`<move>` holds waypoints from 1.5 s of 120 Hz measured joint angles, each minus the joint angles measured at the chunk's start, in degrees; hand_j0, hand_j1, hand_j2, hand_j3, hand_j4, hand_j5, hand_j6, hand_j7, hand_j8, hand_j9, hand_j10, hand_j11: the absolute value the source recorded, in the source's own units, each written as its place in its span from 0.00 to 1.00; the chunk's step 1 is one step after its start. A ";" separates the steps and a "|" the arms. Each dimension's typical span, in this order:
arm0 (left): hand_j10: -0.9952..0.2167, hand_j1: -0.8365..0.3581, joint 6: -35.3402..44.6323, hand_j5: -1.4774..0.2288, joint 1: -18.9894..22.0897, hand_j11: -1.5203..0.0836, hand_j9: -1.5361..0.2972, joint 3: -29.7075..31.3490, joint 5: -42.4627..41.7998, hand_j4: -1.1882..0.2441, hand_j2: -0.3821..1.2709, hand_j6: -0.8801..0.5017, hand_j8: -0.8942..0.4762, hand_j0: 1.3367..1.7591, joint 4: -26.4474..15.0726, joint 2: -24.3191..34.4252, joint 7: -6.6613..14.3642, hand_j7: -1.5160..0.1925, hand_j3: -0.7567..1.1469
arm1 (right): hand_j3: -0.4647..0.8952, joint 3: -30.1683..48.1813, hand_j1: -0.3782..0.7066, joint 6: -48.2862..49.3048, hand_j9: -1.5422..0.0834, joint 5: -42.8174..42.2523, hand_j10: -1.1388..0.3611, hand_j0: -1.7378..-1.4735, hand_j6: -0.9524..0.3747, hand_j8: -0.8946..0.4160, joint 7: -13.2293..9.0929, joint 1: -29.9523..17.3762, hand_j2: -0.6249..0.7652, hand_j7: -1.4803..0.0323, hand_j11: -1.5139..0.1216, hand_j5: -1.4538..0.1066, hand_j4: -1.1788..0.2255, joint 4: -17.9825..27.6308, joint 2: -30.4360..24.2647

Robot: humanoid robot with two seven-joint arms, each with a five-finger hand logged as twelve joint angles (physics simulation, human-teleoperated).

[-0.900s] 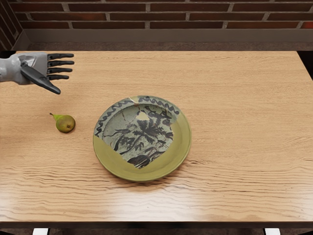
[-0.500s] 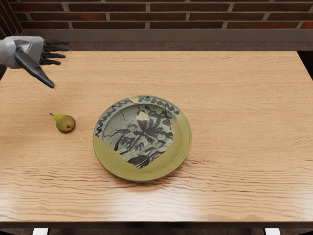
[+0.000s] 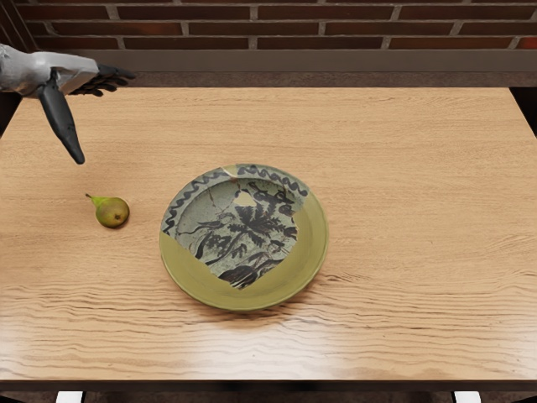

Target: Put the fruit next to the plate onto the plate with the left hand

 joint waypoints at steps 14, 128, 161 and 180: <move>0.82 0.99 0.00 0.87 -0.19 0.95 0.84 0.11 5.34 0.83 0.23 0.63 0.65 0.76 -2.45 -1.26 0.00 0.89 0.40 | 0.34 0.00 0.05 0.00 0.93 0.00 0.74 0.30 0.70 0.66 0.00 0.00 0.45 0.96 0.91 0.91 0.82 0.00 0.00; 0.82 0.99 0.01 0.87 3.65 0.95 0.84 7.59 21.55 0.83 0.23 0.63 0.65 0.76 -5.61 -7.83 2.55 0.89 0.40 | 0.34 0.00 0.05 0.00 0.93 0.00 0.74 0.30 0.70 0.66 0.00 0.00 0.45 0.96 0.91 0.91 0.82 0.00 0.00; 0.82 0.99 0.01 0.87 5.36 0.95 0.84 7.61 24.99 0.83 0.23 0.63 0.65 0.76 -6.17 -7.42 2.44 0.89 0.40 | 0.34 0.00 0.05 0.00 0.93 0.00 0.74 0.30 0.70 0.66 -0.01 0.00 0.45 0.96 0.91 0.91 0.82 0.00 0.00; 0.82 0.99 0.01 0.86 5.74 0.95 0.84 7.60 25.44 0.82 0.23 0.63 0.65 0.76 -7.72 -7.05 2.39 0.88 0.40 | 0.34 0.00 0.05 0.00 0.93 0.00 0.74 0.30 0.70 0.66 0.00 0.00 0.45 0.96 0.91 0.91 0.82 0.00 0.00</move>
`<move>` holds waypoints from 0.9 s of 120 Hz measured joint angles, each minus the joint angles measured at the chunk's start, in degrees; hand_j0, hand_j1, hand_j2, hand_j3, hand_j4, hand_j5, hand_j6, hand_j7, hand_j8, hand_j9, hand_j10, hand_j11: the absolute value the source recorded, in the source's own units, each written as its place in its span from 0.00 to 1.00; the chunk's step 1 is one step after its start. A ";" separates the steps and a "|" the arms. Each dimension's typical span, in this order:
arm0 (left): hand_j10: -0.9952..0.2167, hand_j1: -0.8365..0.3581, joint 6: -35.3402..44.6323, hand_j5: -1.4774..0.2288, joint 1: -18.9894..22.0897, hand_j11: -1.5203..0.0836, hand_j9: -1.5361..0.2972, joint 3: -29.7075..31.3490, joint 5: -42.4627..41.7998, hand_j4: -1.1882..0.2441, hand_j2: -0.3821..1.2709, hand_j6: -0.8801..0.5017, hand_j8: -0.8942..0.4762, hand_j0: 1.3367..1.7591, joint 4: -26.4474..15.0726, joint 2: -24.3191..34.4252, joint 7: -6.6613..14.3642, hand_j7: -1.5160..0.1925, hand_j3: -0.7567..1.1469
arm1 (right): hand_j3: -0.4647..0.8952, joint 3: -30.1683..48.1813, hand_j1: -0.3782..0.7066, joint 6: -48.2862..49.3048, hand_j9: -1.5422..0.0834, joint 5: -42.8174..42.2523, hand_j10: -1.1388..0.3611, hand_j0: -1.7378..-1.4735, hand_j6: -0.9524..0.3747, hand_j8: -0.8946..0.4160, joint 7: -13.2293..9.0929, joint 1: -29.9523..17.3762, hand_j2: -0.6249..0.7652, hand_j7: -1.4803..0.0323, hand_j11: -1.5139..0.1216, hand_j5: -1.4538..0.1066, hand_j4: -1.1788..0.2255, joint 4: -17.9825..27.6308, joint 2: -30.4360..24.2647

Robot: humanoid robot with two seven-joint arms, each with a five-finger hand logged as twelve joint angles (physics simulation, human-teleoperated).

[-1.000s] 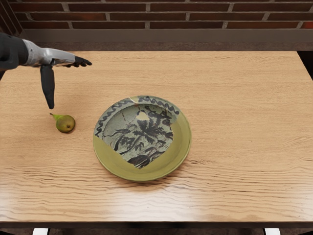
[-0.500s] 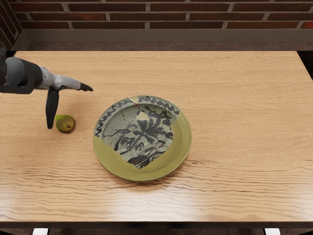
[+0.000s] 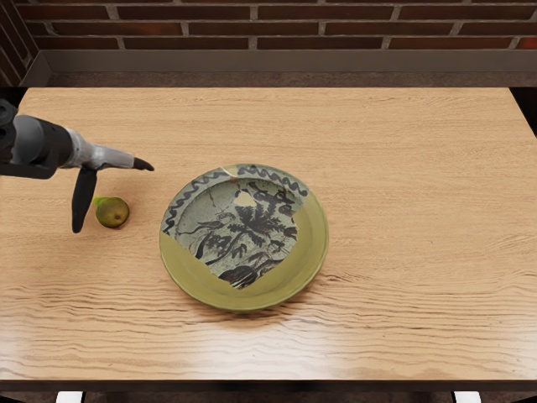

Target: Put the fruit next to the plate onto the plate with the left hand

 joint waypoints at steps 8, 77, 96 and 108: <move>0.81 0.99 0.00 0.86 0.11 0.94 0.83 -0.01 0.42 0.82 0.23 0.63 0.64 0.76 -0.91 0.17 -0.02 0.88 0.40 | 0.34 0.00 0.05 0.00 0.93 0.00 0.74 0.30 0.70 0.66 0.00 0.00 0.45 0.96 0.91 0.91 0.82 0.00 0.00; 0.73 0.89 0.00 0.79 2.06 0.86 0.76 -0.48 2.89 0.75 0.24 0.56 0.57 0.76 -2.57 1.33 -0.36 0.81 0.40 | 0.34 0.00 0.05 0.00 0.93 0.00 0.74 0.30 0.70 0.66 0.00 0.00 0.45 0.96 0.91 0.91 0.82 0.00 0.00; 0.73 0.88 0.00 0.78 2.55 0.86 0.76 -0.33 4.23 0.75 0.24 0.55 0.57 0.76 -1.72 1.41 -0.44 0.80 0.40 | 0.34 0.00 0.05 0.00 0.93 0.00 0.74 0.30 0.70 0.66 0.00 0.00 0.45 0.96 0.91 0.91 0.82 0.00 0.00; 0.73 0.88 0.00 0.78 2.81 0.86 0.76 -0.28 6.33 0.75 0.25 0.55 0.57 0.76 -1.58 1.33 -1.12 0.80 0.40 | 0.34 0.00 0.05 0.00 0.93 0.00 0.74 0.30 0.70 0.66 0.00 0.00 0.45 0.96 0.91 0.91 0.82 0.00 0.00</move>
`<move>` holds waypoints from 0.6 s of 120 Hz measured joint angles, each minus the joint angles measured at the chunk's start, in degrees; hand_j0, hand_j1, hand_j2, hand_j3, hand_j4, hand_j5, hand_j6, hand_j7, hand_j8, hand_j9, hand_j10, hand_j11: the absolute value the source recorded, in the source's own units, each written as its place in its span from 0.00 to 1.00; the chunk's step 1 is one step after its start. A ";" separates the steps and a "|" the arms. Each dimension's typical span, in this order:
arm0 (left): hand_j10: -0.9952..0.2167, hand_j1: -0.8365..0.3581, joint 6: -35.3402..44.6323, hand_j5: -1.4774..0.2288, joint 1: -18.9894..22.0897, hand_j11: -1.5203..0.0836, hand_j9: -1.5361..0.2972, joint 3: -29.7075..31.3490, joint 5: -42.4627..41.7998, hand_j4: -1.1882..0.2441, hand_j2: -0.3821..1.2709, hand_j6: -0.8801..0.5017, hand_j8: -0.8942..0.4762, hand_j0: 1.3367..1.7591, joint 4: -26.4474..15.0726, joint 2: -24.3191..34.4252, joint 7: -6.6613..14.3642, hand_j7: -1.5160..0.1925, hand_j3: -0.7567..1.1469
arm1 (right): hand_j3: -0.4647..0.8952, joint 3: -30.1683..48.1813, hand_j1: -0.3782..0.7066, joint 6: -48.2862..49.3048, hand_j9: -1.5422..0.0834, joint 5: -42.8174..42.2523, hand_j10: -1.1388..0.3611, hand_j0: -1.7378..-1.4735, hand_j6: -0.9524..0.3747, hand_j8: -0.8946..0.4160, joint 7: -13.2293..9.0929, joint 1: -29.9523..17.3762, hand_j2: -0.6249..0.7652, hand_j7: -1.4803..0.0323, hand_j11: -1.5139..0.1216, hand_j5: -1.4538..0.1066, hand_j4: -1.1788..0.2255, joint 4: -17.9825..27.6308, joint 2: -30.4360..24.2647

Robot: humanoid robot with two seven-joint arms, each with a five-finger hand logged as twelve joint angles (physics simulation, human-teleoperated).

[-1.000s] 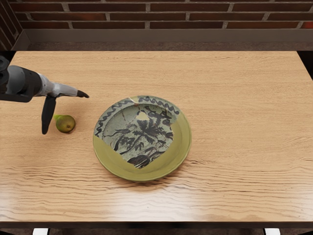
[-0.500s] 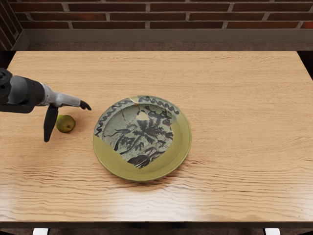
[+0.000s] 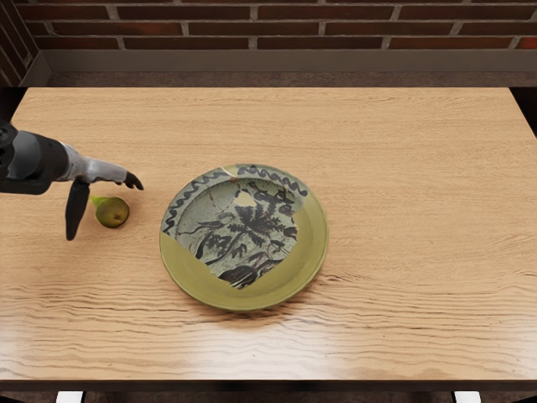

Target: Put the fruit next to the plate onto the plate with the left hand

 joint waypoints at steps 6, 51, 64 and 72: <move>0.73 0.88 0.00 0.78 0.09 0.86 0.76 0.05 1.21 0.75 0.25 0.55 0.57 0.76 -0.02 0.00 -0.78 0.80 0.40 | 0.34 0.00 0.05 0.00 0.93 0.00 0.74 0.30 0.70 0.66 0.00 0.00 0.45 0.96 0.91 0.91 0.82 0.00 0.00; 0.72 0.88 0.00 0.78 1.11 0.86 0.76 -0.21 3.17 0.75 0.25 0.55 0.57 0.76 0.00 0.64 -3.78 0.80 0.40 | 0.34 0.00 0.05 0.00 0.93 0.00 0.74 0.30 0.70 0.66 -0.01 0.00 0.45 0.96 0.91 0.91 0.82 0.00 0.00; 0.72 0.88 0.00 0.78 1.11 0.86 0.76 -0.38 3.01 0.75 0.25 0.55 0.57 0.76 -0.03 1.14 -4.45 0.80 0.40 | 0.34 0.00 0.05 0.00 0.93 0.00 0.74 0.30 0.70 0.66 -0.01 0.00 0.45 0.96 0.91 0.91 0.82 0.00 0.00; 0.72 0.88 0.00 0.78 1.11 0.85 0.76 -0.50 2.96 0.75 0.25 0.55 0.56 0.76 -0.03 1.14 -4.73 0.80 0.40 | 0.34 0.00 0.05 0.00 0.93 0.00 0.74 0.30 0.70 0.66 0.00 0.00 0.45 0.96 0.91 0.91 0.82 0.00 0.00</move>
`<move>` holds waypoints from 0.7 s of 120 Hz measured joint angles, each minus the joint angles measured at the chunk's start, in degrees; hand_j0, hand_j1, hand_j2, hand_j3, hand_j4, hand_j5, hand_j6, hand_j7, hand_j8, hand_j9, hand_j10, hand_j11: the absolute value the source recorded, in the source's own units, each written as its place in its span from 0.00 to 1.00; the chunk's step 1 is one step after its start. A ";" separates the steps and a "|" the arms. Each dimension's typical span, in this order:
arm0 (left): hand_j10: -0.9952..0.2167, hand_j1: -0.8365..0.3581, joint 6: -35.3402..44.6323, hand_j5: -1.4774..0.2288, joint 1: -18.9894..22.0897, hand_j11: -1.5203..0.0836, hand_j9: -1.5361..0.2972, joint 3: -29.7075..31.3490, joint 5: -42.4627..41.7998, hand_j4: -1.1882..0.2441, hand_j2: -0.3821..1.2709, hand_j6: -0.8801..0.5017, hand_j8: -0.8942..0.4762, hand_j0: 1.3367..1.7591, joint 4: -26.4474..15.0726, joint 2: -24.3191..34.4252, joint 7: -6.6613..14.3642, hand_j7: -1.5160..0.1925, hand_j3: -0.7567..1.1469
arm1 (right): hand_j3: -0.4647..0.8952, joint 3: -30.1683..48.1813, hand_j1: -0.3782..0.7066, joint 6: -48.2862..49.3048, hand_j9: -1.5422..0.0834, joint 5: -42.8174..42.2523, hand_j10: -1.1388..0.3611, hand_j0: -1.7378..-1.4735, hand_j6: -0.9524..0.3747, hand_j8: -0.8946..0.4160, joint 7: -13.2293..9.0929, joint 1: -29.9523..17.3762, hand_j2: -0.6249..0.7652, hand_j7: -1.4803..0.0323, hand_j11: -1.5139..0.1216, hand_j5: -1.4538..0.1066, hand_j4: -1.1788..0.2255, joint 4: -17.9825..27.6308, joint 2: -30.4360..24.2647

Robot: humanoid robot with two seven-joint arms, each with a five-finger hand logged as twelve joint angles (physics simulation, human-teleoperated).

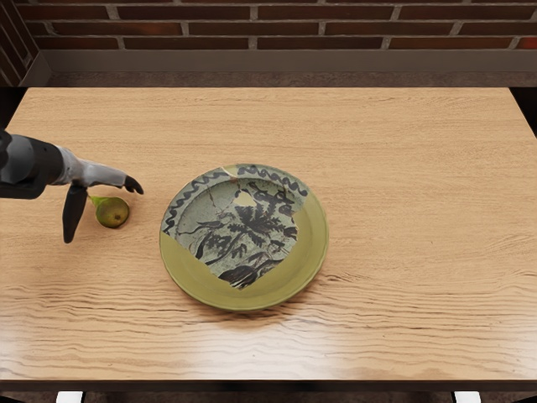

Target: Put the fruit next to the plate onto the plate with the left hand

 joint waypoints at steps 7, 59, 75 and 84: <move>0.72 0.88 0.00 0.78 0.00 0.85 0.75 -0.10 -0.02 0.74 0.25 0.55 0.56 0.76 0.00 0.00 -0.14 0.80 0.40 | 0.34 0.00 0.05 0.00 0.93 0.00 0.74 0.30 0.70 0.66 0.00 0.00 0.45 0.96 0.91 0.91 0.82 0.00 0.00; 0.66 0.80 0.00 0.72 0.18 0.79 0.70 -0.24 -0.55 0.69 0.26 0.49 0.51 0.76 0.11 -0.21 -0.32 0.74 0.40 | 0.34 0.00 0.05 0.00 0.93 0.00 0.74 0.30 0.70 0.66 0.00 0.00 0.45 0.96 0.91 0.91 0.82 0.00 0.00; 0.65 0.79 0.00 0.71 0.18 0.78 0.69 -0.23 -0.98 0.68 0.26 0.49 0.50 0.76 0.61 -0.37 -0.34 0.73 0.40 | 0.34 0.00 0.05 0.00 0.93 0.00 0.74 0.30 0.70 0.66 0.00 0.00 0.45 0.96 0.91 0.91 0.82 0.00 0.00; 0.65 0.79 0.00 0.71 0.26 0.78 0.69 -0.17 -1.09 0.68 0.26 0.48 0.50 0.76 1.17 -0.26 -0.89 0.73 0.40 | 0.34 0.00 0.05 0.00 0.93 0.00 0.74 0.30 0.70 0.66 0.00 0.00 0.45 0.96 0.91 0.91 0.82 0.00 0.00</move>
